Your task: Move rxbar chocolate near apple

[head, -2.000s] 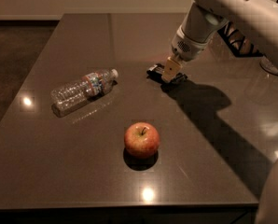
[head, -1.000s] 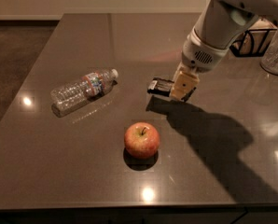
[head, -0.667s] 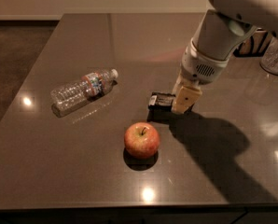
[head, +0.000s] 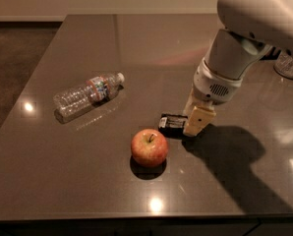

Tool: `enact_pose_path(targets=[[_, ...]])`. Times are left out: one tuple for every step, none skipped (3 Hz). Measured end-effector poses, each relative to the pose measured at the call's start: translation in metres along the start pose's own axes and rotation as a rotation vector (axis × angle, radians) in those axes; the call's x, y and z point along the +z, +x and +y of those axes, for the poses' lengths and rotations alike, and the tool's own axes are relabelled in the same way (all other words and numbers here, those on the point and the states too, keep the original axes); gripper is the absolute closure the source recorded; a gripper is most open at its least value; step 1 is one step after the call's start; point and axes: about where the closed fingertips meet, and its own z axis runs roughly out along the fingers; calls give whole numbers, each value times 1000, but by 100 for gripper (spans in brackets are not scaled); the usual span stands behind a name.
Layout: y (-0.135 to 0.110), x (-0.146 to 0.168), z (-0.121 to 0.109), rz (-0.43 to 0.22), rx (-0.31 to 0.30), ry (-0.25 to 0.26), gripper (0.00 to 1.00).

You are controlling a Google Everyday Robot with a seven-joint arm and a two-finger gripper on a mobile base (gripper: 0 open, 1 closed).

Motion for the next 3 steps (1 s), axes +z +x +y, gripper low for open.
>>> enact_pose_path(targets=[[0,2,10,-16,-2,-22,61],[1,2,15,-24,4,-20,39],[0,2,15,-26,2,-16,15]])
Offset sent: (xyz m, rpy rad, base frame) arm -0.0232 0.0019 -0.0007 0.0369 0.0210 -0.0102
